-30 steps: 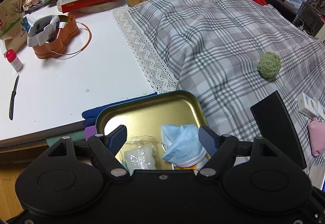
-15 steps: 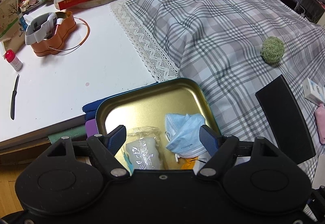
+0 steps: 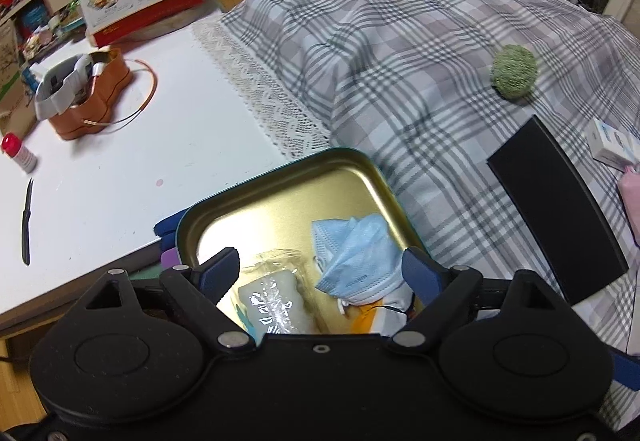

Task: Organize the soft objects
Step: 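Open left tool to drop the mask while right tool releases the plush toy in tray, then grasp the green scrubber ball with left tool while right tool grasps the beige lace cloth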

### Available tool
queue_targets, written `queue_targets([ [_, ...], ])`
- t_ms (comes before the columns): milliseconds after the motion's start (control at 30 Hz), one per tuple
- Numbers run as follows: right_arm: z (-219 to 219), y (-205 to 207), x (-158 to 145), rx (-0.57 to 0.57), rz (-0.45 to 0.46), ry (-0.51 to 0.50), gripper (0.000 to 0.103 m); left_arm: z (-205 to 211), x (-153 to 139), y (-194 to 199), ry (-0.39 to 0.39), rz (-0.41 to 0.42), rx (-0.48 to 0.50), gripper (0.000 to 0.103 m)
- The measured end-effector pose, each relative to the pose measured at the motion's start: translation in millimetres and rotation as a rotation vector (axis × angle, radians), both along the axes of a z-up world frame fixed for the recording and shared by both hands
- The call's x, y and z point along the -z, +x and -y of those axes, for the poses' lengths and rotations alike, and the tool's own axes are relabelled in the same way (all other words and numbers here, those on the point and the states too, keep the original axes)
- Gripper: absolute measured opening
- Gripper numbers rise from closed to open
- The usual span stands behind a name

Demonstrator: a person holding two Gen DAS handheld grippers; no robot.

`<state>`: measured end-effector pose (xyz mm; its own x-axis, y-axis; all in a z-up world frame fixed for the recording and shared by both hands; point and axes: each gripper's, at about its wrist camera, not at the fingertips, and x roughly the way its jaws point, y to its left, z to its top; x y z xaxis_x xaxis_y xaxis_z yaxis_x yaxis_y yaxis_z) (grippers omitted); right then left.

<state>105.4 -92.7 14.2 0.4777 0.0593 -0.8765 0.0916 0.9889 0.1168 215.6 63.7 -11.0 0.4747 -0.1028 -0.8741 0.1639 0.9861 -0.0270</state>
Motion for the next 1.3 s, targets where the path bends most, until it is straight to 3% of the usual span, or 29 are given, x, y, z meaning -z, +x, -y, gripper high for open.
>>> queue_targets([
  [333, 25, -24, -11, 0.077, 0.033, -0.03, 0.071, 22, -6, -18, -0.023, 0.038, 0.131, 0.085],
  [567, 72, -49, -25, 0.203, 0.071, -0.063, 0.073, 36, -10, -32, -0.017, 0.08, 0.213, 0.086],
  [833, 150, -75, -54, 0.444, 0.169, -0.124, 0.09, 53, -15, -45, -0.005, 0.141, 0.279, 0.091],
  [900, 171, -77, -56, 0.51, 0.189, -0.137, 0.101, 56, -16, -47, -0.023, 0.144, 0.297, 0.091],
  [1000, 197, -78, -55, 0.598, 0.208, -0.178, 0.102, 61, -18, -50, -0.041, 0.144, 0.312, 0.091],
  [1133, 235, -73, -44, 0.704, 0.164, -0.206, 0.102, 71, -19, -52, -0.032, 0.146, 0.314, 0.091],
  [1300, 284, -68, -28, 0.8, 0.103, -0.133, 0.102, 83, -34, -46, -0.037, 0.157, 0.318, 0.091],
])
